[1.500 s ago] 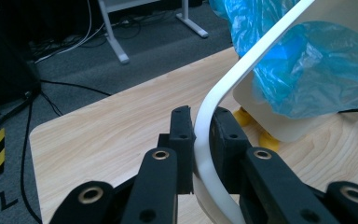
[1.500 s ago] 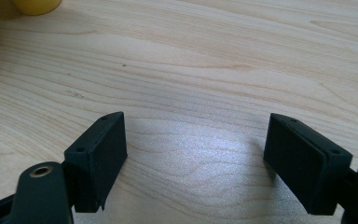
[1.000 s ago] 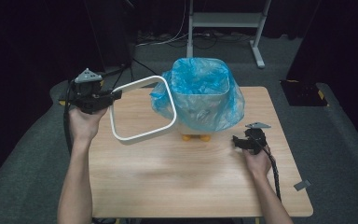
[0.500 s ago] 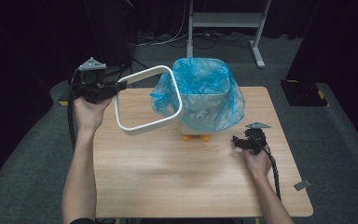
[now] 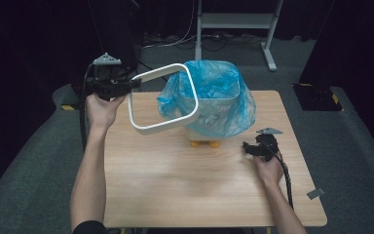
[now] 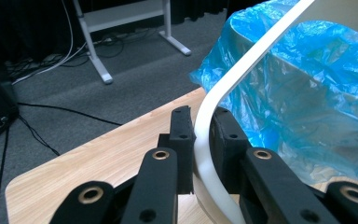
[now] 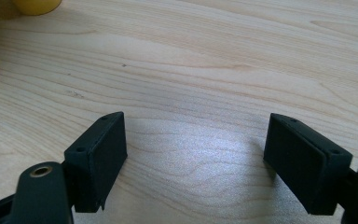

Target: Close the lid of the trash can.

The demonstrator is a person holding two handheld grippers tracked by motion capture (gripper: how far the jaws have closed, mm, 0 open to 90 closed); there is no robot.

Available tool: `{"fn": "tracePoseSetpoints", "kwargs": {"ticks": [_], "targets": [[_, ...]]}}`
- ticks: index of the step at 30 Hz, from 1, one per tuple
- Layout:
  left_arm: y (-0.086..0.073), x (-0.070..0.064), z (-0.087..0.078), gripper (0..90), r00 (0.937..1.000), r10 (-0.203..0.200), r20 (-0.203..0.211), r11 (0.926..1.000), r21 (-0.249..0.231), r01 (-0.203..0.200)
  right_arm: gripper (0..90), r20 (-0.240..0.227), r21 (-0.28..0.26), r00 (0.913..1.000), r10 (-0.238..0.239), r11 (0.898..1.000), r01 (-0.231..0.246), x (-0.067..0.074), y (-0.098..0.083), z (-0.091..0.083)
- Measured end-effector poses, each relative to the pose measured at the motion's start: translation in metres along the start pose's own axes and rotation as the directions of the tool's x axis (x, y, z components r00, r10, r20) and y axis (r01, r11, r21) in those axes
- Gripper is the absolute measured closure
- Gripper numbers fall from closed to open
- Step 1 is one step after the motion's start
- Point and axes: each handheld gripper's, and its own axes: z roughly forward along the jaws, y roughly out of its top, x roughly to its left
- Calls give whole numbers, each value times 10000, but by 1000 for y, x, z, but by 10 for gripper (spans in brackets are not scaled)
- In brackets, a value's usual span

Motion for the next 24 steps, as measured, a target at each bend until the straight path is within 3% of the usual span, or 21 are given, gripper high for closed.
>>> {"fn": "tracePoseSetpoints", "kwargs": {"ticks": [24], "targets": [[33, -12, 39, 801, 9970, 519, 569, 9983, 231, -533, 217, -13, -22, 10000, -70, 10000, 70, 0, 0, 0]]}}
